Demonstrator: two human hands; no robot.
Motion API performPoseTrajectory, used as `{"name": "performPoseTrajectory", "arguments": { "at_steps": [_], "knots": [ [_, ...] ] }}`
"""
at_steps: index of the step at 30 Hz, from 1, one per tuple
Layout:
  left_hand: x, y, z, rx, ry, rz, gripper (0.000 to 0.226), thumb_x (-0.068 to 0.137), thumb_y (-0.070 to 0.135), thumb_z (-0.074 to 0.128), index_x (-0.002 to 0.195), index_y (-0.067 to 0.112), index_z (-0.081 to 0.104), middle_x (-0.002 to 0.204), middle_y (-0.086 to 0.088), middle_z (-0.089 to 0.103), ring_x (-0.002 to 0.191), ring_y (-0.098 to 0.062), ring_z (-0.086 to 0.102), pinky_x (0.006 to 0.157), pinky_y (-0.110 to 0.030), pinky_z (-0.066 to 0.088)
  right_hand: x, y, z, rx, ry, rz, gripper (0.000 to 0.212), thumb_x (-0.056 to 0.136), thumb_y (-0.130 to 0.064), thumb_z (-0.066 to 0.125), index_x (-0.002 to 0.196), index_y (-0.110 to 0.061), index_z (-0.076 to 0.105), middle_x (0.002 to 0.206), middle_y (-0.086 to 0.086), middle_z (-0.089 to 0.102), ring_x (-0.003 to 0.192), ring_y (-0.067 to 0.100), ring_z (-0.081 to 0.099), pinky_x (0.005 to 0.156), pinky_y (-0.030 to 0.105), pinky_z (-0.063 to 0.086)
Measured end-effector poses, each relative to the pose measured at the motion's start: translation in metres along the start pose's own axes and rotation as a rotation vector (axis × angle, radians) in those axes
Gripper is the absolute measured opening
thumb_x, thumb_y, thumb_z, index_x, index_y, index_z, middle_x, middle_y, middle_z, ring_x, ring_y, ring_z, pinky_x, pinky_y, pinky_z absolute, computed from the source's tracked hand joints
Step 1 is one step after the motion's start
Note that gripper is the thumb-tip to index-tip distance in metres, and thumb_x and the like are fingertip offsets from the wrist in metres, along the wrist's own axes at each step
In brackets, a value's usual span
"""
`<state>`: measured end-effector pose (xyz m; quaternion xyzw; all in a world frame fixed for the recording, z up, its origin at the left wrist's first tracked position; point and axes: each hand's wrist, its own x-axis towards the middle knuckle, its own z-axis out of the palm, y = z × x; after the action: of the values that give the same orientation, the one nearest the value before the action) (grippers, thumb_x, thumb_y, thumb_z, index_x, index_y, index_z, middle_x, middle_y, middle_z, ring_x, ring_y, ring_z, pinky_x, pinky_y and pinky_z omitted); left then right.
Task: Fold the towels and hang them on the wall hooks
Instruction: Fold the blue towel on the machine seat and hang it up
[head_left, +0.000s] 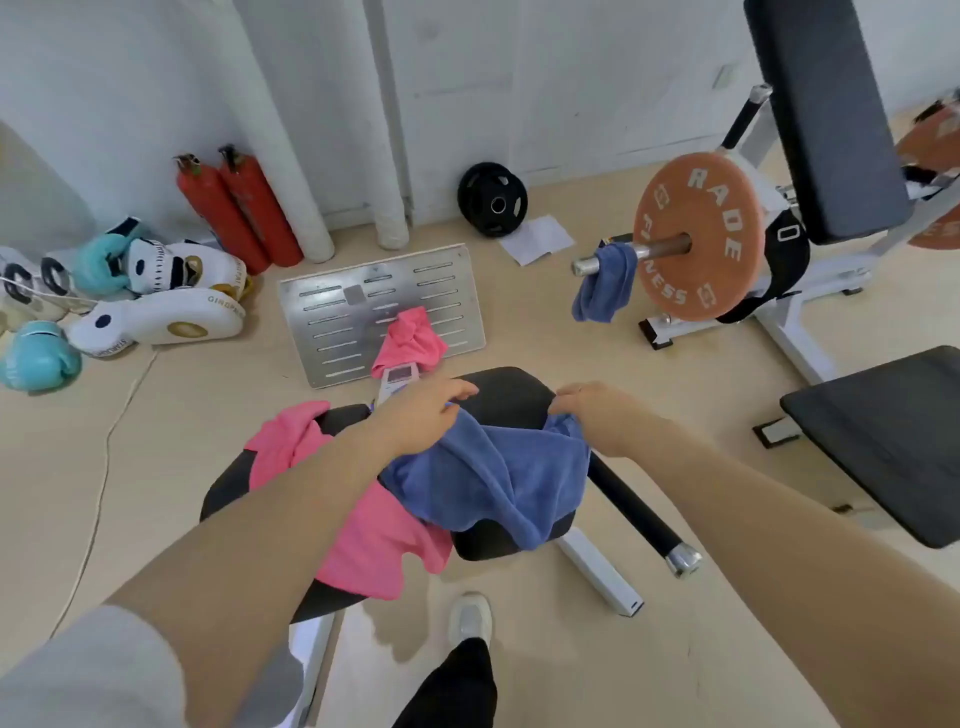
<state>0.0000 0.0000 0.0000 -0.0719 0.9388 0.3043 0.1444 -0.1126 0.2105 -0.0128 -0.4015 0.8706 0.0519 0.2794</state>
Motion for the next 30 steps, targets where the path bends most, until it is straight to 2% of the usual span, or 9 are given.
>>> {"name": "performPoseTrajectory", "arguments": {
  "at_steps": [5,8,11,15,18,21,27,28,30],
  "knots": [
    [0.03,-0.016,0.009,0.068,-0.285,0.032,0.046,0.095,0.017,0.046,0.14,0.021,0.039,0.149,0.001,0.036,0.137,-0.015,0.032,0.108,-0.021,0.023,0.025,0.014,0.018,0.088,-0.058,0.007,0.034,0.083,-0.004,0.052,0.115,-0.017,0.051,0.126,0.003,0.047,0.11,0.026,0.047,0.092,0.041,0.045],
    [0.038,-0.023,0.015,0.124,-0.391,0.056,0.054,0.089,0.03,0.057,0.139,0.02,0.04,0.147,0.001,0.036,0.135,-0.017,0.033,0.11,-0.028,0.026,0.032,0.015,0.014,0.053,-0.041,-0.004,0.019,0.084,-0.012,0.054,0.102,-0.015,0.057,0.122,0.004,0.047,0.11,0.025,0.045,0.089,0.04,0.045],
    [0.045,-0.025,0.017,0.253,-0.336,0.094,0.045,0.085,0.035,0.06,0.126,0.02,0.051,0.126,-0.001,0.049,0.116,-0.018,0.045,0.101,-0.035,0.039,0.036,0.019,0.007,0.16,-0.033,0.012,0.01,0.085,-0.014,0.054,0.095,-0.015,0.055,0.108,0.004,0.051,0.103,0.024,0.047,0.087,0.037,0.043],
    [0.049,-0.026,0.006,0.223,-0.361,0.028,0.012,0.087,0.032,0.055,0.087,0.019,0.053,0.094,-0.002,0.059,0.088,-0.018,0.052,0.077,-0.032,0.045,0.029,0.018,-0.015,0.521,0.107,0.083,0.006,0.09,-0.015,0.051,0.088,-0.017,0.046,0.087,0.002,0.053,0.078,0.02,0.047,0.065,0.026,0.038],
    [0.041,-0.014,-0.015,0.06,-0.251,-0.06,0.019,0.087,0.027,0.053,0.071,0.025,0.045,0.072,0.008,0.05,0.071,-0.013,0.046,0.06,-0.023,0.035,0.023,0.013,-0.039,0.699,0.23,0.058,0.009,0.09,-0.012,0.052,0.085,-0.018,0.048,0.08,-0.002,0.051,0.071,0.014,0.045,0.06,0.021,0.037],
    [0.038,0.009,-0.046,-0.091,-0.013,-0.068,0.028,0.087,0.019,0.053,0.064,0.024,0.038,0.063,0.007,0.042,0.063,-0.013,0.038,0.055,-0.021,0.03,0.016,0.01,-0.07,0.863,0.386,0.062,0.014,0.088,-0.009,0.051,0.083,-0.021,0.049,0.072,-0.003,0.051,0.064,0.011,0.045,0.057,0.023,0.038],
    [0.024,0.095,-0.098,-0.537,0.676,-0.005,0.02,0.091,0.02,0.052,0.073,0.027,0.046,0.068,0.011,0.049,0.064,-0.004,0.046,0.059,-0.015,0.037,-0.018,0.015,-0.136,1.15,0.545,-0.127,0.031,0.088,0.006,0.045,0.107,-0.015,0.056,0.099,-0.007,0.06,0.094,0.008,0.057,0.079,0.009,0.047],
    [0.019,0.108,-0.1,-0.607,0.657,0.026,0.018,0.092,0.019,0.052,0.077,0.028,0.048,0.072,0.012,0.05,0.067,-0.004,0.048,0.063,-0.016,0.038,-0.025,0.016,-0.143,1.174,0.544,-0.176,0.035,0.087,0.01,0.043,0.108,-0.015,0.056,0.103,-0.005,0.06,0.096,0.008,0.057,0.079,0.009,0.048],
    [0.009,0.124,-0.096,-0.665,0.27,0.097,0.013,0.09,0.018,0.056,0.084,0.028,0.06,0.079,0.008,0.059,0.075,-0.009,0.055,0.074,-0.024,0.044,-0.04,0.021,-0.156,1.21,0.526,-0.239,0.044,0.084,0.016,0.039,0.11,-0.014,0.057,0.112,0.002,0.059,0.099,0.009,0.057,0.077,0.008,0.049]
  ]
}}
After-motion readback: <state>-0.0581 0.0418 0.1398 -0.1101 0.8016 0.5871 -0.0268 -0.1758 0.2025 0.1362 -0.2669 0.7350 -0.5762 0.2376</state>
